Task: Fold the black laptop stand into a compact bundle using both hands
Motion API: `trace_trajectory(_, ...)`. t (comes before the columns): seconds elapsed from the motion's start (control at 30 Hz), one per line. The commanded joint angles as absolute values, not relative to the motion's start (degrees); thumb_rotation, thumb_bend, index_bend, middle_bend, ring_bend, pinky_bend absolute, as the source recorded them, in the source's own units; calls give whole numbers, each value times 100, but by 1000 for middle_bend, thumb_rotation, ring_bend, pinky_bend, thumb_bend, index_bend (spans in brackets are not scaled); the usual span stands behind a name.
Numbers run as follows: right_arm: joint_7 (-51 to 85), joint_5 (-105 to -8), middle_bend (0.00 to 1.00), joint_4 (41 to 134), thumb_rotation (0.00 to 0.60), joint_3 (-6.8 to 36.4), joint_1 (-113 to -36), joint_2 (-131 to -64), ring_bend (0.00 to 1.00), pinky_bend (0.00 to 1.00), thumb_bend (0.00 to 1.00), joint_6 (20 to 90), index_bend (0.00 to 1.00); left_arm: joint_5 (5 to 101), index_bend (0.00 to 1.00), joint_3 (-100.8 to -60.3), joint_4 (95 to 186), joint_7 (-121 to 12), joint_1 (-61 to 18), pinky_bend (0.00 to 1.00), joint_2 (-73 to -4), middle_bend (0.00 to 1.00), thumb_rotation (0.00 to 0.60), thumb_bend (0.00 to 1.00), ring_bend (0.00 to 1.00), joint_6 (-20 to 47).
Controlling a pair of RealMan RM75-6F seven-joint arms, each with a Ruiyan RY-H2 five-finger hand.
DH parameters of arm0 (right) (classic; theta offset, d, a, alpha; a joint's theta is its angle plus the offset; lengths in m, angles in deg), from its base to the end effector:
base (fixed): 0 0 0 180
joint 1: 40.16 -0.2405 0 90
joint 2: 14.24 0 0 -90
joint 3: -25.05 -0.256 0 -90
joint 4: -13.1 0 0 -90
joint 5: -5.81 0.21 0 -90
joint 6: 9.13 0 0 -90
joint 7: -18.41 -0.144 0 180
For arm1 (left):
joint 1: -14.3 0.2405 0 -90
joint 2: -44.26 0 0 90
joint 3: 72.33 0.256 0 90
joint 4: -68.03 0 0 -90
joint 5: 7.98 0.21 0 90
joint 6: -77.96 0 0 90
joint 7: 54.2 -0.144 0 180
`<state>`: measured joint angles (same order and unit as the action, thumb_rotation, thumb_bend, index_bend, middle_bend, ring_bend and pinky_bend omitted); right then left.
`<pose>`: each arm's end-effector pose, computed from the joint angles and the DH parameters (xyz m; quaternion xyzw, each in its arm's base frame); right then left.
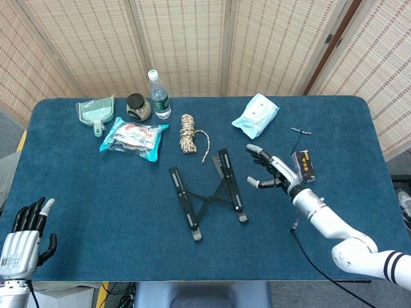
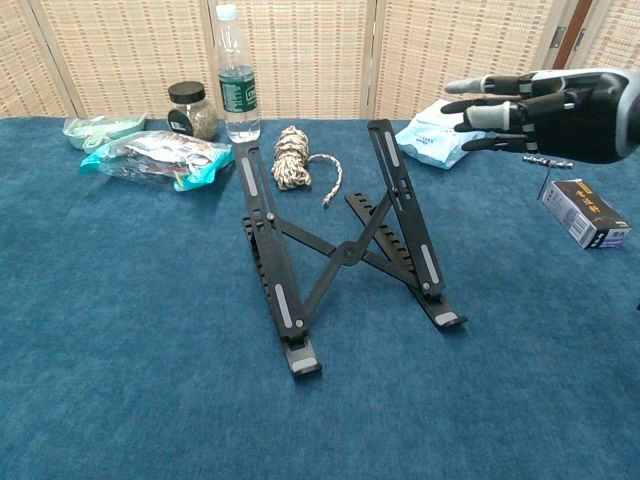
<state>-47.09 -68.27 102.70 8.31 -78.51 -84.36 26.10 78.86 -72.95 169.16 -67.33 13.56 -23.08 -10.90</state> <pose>-0.1788 -0.3593 0.0628 0.4043 -0.7751 0.4696 0.1232 -0.2840 0.1497 0.1336 -0.5867 -0.3938 -0.3700 0.6032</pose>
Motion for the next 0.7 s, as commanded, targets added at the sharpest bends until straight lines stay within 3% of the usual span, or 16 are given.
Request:
trace_trajectory(0.03,-4964,-6789,94,10008,600,702,-8047,-8680,0,63,232,2384,0,7887,37,-7284,16918,-6741,1366,0,-2305,0,600,549,0,-1092)
trace_trajectory(0.53,-5736,-6862,120,9049,600,417,-8651,-9570,0,73,245,1778,0,7890,37,-7271,16929,-6734,1393,0,-2292,0,600,549,0,-1104)
trace_trajectory(0.7,-5825,-6870,225,8857,600,387,-8663,-9774,104,269,281,1841,44,7898,37,-7260,16925,-6719,1413,0,-2280,0,600,550,0,-1121)
